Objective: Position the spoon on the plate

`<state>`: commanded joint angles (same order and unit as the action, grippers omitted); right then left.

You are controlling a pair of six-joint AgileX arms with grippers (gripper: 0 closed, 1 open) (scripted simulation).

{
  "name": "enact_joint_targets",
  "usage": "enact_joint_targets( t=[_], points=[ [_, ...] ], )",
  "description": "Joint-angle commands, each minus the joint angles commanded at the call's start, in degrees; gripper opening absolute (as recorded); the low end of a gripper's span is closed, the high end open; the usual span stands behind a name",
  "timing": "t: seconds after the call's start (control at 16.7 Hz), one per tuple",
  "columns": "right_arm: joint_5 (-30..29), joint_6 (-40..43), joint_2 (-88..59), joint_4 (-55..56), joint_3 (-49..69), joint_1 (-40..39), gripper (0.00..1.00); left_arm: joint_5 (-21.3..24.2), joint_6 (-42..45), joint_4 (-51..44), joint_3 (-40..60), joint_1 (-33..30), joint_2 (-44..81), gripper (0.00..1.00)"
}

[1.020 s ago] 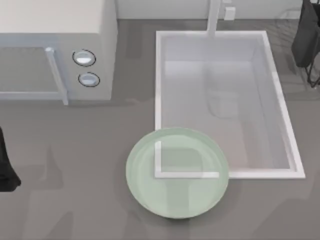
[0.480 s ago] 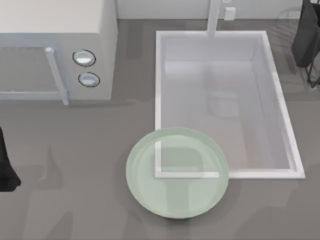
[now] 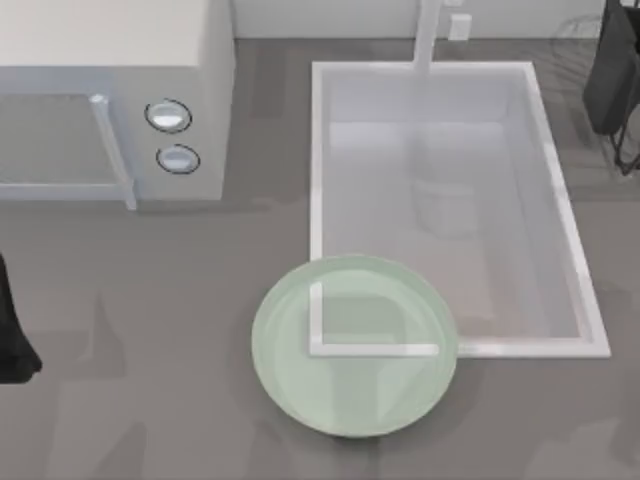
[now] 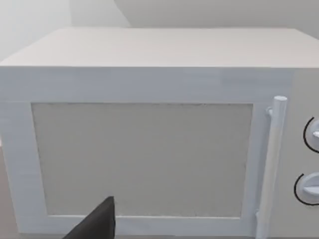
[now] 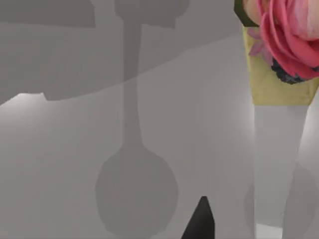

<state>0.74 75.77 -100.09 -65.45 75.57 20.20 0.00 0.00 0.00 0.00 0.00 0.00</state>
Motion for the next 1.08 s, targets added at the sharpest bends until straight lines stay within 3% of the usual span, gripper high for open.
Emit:
enact_joint_targets(
  t=[0.24,0.84,1.08],
  points=[
    [-0.25,24.85,-5.65,-1.61,5.40,-10.38,0.00,0.00,0.00,0.00,0.00,0.00,0.00,1.00],
    [-0.03,103.67,-19.46,-4.56,18.31,-42.12,0.00,0.00,0.00,0.00,0.00,0.00,0.00,1.00],
    [-0.34,127.26,-22.45,-4.23,22.40,-53.38,0.00,0.00,0.00,0.00,0.00,0.00,0.00,1.00]
  ],
)
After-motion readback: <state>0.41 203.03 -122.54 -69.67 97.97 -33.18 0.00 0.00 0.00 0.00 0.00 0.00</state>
